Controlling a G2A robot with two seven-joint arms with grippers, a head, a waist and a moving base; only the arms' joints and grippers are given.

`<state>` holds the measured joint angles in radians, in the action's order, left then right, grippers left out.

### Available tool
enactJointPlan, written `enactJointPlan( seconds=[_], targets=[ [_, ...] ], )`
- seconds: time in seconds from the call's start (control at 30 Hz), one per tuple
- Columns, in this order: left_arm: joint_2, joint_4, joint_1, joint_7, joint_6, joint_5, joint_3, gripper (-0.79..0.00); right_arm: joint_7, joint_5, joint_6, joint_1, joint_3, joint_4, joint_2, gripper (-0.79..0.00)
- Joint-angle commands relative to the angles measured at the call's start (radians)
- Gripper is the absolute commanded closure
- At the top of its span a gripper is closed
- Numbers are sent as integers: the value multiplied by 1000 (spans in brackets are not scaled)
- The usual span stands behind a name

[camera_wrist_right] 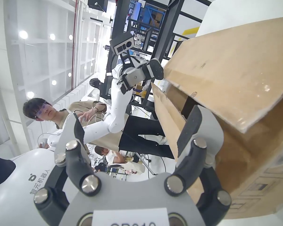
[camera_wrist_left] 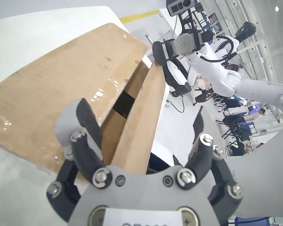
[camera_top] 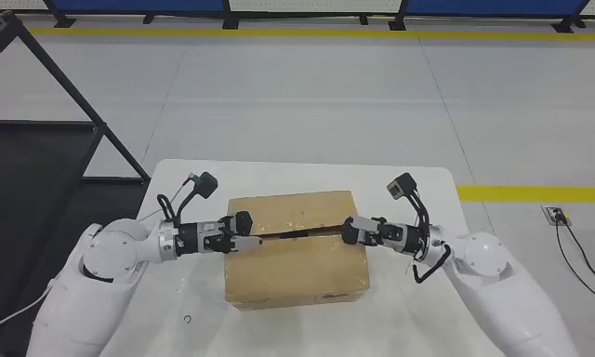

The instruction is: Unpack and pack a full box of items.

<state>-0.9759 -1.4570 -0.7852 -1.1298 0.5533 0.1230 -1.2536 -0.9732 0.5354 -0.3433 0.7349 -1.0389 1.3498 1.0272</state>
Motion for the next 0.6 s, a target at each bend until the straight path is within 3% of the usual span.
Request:
enactJointPlan(
  seconds=[0.0, 0.3, 0.57],
  targets=[
    [1, 0, 1, -2, -2, -1, 1, -785, -4, -5, 18, -19, 15, -23, 6, -785],
    [12, 6, -3, 10, -2, 15, -24, -785, -17, -19, 67, -71, 52, -111, 28, -785],
    [29, 21, -51, 169, -33, 58, -156, -785, -46, -7, 126, -95, 71, -164, 42, -785]
  ],
)
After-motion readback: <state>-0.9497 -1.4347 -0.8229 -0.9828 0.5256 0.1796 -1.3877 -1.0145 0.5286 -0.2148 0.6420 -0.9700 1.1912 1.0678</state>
